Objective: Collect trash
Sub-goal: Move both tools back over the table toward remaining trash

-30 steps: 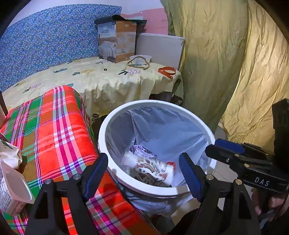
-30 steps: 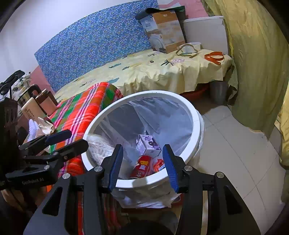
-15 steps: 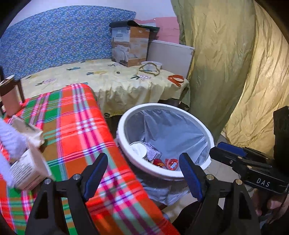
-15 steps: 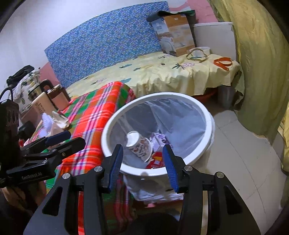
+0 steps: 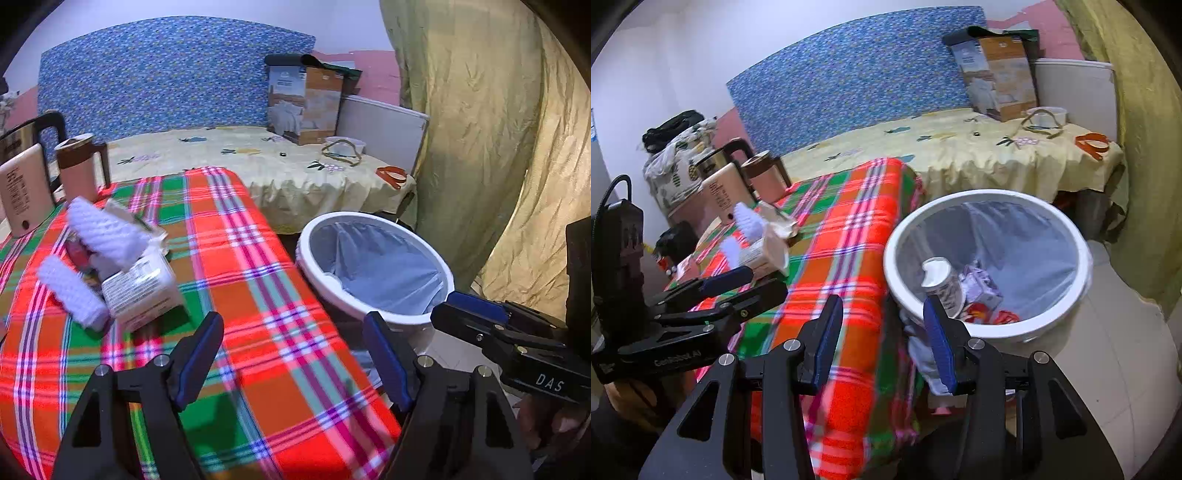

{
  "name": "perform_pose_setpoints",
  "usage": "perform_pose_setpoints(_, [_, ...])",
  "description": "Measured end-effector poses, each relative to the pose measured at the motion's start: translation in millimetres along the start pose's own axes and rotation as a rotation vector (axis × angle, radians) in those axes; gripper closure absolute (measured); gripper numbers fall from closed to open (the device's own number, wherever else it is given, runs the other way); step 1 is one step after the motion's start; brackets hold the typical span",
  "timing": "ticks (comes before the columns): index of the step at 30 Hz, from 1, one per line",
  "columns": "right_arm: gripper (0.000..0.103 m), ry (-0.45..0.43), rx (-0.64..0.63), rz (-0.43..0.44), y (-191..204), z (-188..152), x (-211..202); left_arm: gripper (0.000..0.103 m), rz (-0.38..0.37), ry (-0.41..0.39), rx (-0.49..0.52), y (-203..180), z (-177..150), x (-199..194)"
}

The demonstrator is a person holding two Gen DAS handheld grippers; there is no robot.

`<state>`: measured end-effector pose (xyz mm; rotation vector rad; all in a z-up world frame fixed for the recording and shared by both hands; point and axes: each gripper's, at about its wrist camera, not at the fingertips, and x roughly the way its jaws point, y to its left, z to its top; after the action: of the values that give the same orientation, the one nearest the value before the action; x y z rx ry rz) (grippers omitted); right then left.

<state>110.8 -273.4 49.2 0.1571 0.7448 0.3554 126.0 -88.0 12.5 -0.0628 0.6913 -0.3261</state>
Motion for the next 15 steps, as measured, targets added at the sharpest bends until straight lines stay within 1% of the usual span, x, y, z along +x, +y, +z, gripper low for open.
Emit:
perform_pose_setpoints(4, [0.055, 0.008, -0.02, 0.02, 8.8, -1.5, 1.2, 0.027, 0.025, 0.0, -0.021, 10.1, -7.1, -7.9])
perform_pose_setpoints(9, [0.055, 0.013, -0.035, 0.036, 19.4, -3.9, 1.2, 0.033, 0.038, -0.006, -0.041, 21.3, -14.7, -16.9])
perform_pose_setpoints(15, [0.055, 0.029, -0.061, 0.061, 34.0, -6.2, 6.0, 0.036, 0.063, -0.009, -0.058, 31.1, -24.3, -26.2])
